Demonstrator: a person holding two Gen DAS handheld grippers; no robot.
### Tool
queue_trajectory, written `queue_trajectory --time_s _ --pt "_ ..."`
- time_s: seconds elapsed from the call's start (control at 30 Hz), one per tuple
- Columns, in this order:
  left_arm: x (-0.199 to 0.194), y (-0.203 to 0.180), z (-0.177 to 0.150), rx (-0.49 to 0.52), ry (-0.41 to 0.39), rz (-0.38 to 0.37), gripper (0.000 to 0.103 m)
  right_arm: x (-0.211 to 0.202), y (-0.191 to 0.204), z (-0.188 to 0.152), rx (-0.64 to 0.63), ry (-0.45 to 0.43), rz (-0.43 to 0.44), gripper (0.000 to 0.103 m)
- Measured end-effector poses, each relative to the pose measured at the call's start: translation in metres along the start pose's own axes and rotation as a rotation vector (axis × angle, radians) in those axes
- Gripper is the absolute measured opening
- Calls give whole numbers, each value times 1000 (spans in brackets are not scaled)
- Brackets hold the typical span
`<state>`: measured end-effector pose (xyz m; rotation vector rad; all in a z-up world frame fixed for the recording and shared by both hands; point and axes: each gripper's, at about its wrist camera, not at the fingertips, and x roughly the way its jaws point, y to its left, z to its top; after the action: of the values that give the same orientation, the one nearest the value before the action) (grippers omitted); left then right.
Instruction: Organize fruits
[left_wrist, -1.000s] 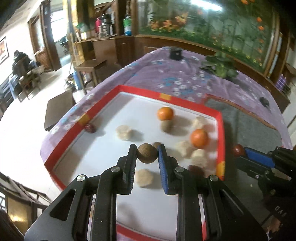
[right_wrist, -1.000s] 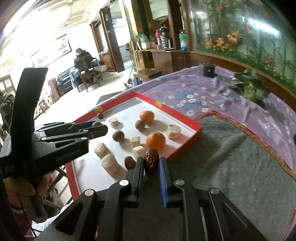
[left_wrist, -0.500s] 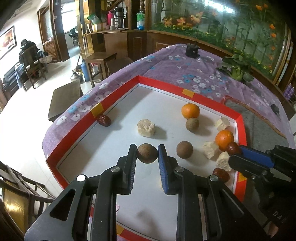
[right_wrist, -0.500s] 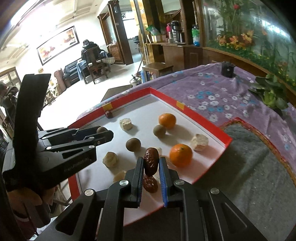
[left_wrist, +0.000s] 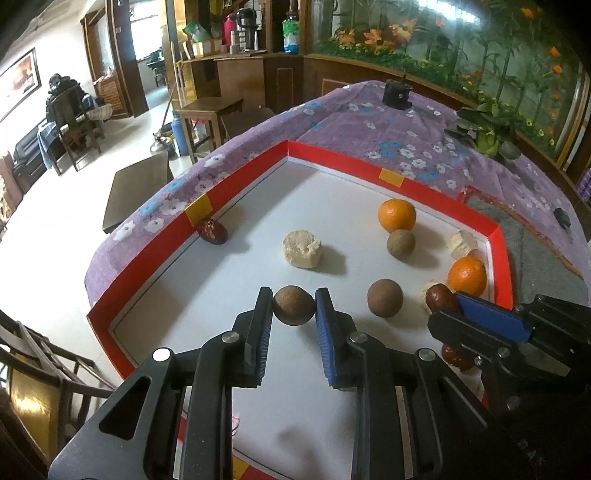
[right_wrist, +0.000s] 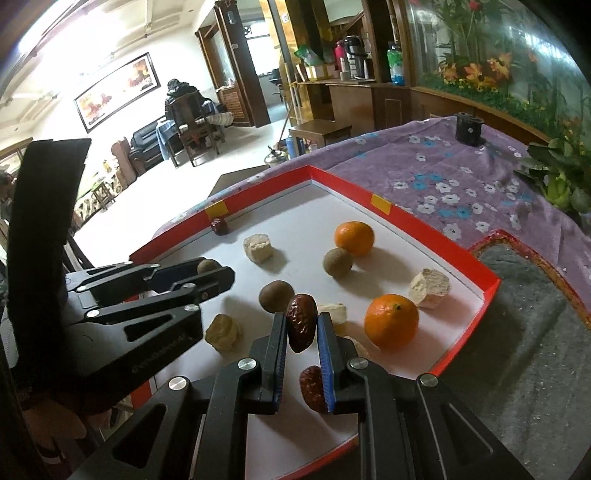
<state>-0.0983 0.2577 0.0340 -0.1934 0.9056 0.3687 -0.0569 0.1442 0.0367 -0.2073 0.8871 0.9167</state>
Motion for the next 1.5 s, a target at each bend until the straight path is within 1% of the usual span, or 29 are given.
queue_trajectory --time_s 0.1,0.13,0.17,0.23,0.33,0.47,0.57,0.6,0.63,0.7,0.73,0.77,0.8,0.87,0.97,1.0,1.07,1.17,1.23,1.27,1.33,1.4,1.5 --pt "1 -1 0 3 2 8 23 0 1 -2 2 -1 9 15" --pt "1 -1 0 3 3 8 27 -2 -2 -3 11 2 7 15" --pt "1 -1 0 4 1 6 38 -2 -2 -3 11 2 7 16" --pt "-1 -2 -1 4 -12 -4 53 -7 -5 -5 38 -7 25 17" --pt "-7 -6 -3 7 -28 -9 53 -13 -6 -6 45 -21 33 19" --pt "-18 -9 -5 7 -56 -6 54 -24 -4 -12 43 -45 0 19" --pt "-30 -14 -6 17 -95 19 54 -37 -3 -17 45 -83 -45 20" --pt "-37 -15 -7 11 -114 17 54 -42 -2 -19 45 -96 -56 20" --pt "-42 -16 -7 1 -130 12 54 -47 -2 -21 46 -114 -70 21" --pt "-51 -18 -8 -8 -159 13 54 -59 -2 -25 54 -150 -93 28" --pt "-57 -20 -9 -6 -175 19 54 -63 -2 -28 57 -161 -100 32" --pt "-64 -24 -10 1 -197 30 54 -69 -3 -30 60 -177 -108 35" --pt "-68 -26 -11 6 -208 34 54 -74 -3 -33 63 -192 -119 35" --pt "-78 -33 -12 26 -229 28 60 -82 -4 -38 69 -213 -131 36" --pt "-90 -36 -16 20 -265 9 60 -92 -9 -43 82 -236 -136 36" --pt "-93 -38 -17 22 -270 11 60 -96 -10 -45 88 -249 -139 37" --pt "-98 -41 -19 25 -274 12 60 -103 -13 -49 99 -264 -140 42" --pt "-106 -42 -22 11 -290 1 60 -112 -13 -53 101 -289 -149 44" --pt "-110 -43 -24 3 -298 -3 63 -116 -13 -55 99 -292 -153 46" --pt "-112 -44 -24 5 -303 1 66 -117 -14 -56 99 -292 -153 46" --pt "-116 -46 -26 11 -313 7 66 -117 -14 -56 99 -291 -147 46" --pt "-117 -46 -27 13 -315 -4 66 -119 -13 -58 97 -290 -145 46" --pt "-119 -49 -29 33 -317 18 66 -119 -13 -58 98 -291 -143 46"
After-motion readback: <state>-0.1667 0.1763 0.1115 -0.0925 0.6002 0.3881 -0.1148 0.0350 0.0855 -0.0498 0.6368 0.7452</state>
